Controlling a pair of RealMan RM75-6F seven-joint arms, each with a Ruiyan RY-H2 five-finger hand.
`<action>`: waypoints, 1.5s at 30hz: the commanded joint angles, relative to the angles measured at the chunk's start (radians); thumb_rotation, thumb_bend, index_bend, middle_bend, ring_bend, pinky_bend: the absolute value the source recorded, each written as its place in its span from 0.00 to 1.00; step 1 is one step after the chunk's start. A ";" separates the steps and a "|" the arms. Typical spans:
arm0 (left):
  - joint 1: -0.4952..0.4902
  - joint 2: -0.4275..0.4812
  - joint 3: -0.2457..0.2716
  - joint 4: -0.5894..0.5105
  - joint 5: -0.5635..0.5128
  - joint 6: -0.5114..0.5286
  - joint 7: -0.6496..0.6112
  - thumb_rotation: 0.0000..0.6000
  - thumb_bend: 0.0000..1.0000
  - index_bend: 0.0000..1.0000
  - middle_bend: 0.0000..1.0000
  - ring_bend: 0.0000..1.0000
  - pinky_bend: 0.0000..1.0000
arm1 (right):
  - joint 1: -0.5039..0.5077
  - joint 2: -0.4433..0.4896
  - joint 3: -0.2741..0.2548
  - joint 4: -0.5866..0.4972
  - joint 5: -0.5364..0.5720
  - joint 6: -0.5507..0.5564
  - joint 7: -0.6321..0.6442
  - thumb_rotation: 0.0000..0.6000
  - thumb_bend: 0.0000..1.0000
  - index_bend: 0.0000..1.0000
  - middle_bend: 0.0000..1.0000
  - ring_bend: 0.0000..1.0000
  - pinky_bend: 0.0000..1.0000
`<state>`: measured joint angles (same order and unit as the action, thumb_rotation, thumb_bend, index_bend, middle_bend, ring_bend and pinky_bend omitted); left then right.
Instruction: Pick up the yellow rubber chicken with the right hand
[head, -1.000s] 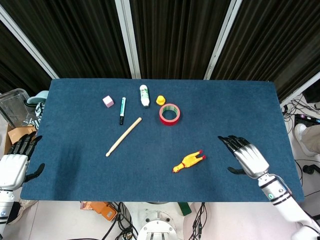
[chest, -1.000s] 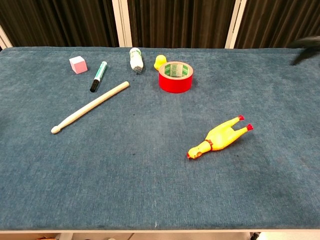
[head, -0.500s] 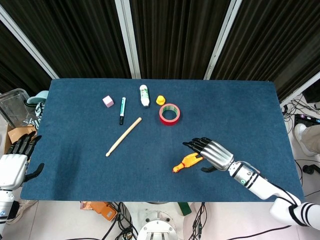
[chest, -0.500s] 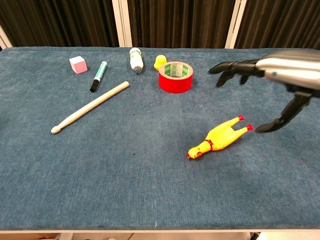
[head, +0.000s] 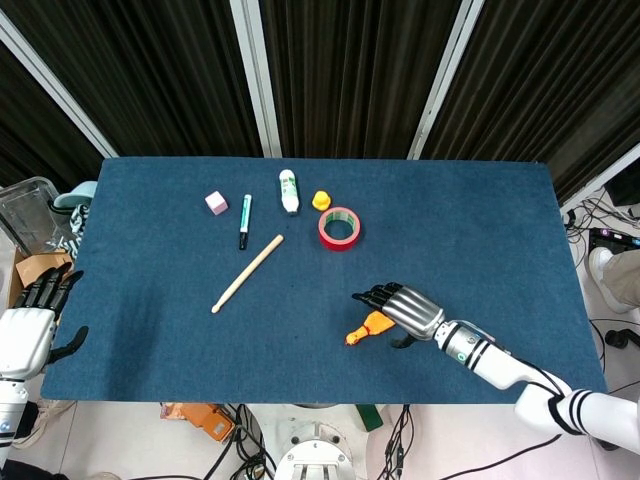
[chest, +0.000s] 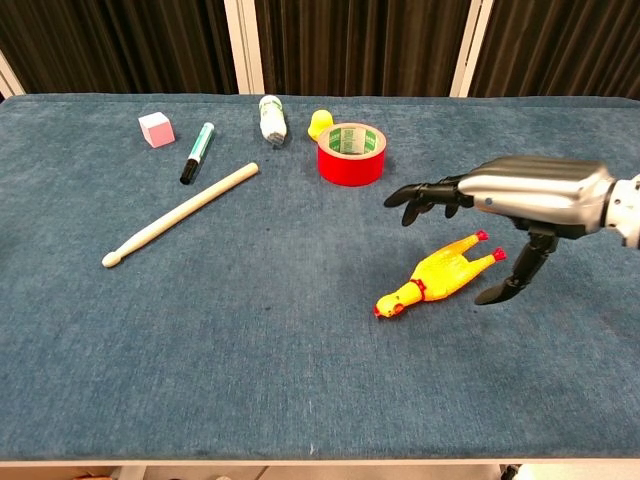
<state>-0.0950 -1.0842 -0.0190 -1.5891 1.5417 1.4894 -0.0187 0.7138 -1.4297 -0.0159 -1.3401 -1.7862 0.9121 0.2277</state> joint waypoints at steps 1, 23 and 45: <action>0.000 0.000 0.000 0.000 -0.001 0.000 -0.001 1.00 0.30 0.10 0.00 0.00 0.16 | 0.013 -0.030 -0.007 0.034 0.009 0.001 0.013 1.00 0.23 0.15 0.25 0.26 0.30; 0.000 0.004 0.003 -0.004 -0.002 -0.008 0.000 1.00 0.30 0.10 0.00 0.00 0.16 | 0.051 -0.096 -0.036 0.102 0.050 0.009 -0.006 1.00 0.23 0.41 0.38 0.42 0.42; 0.000 0.012 0.005 -0.012 -0.010 -0.017 -0.006 1.00 0.30 0.10 0.00 0.01 0.18 | 0.090 -0.105 -0.040 0.074 0.096 -0.040 -0.084 1.00 0.44 0.57 0.51 0.57 0.56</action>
<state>-0.0948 -1.0722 -0.0136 -1.6013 1.5314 1.4723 -0.0246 0.8032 -1.5358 -0.0560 -1.2648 -1.6913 0.8731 0.1448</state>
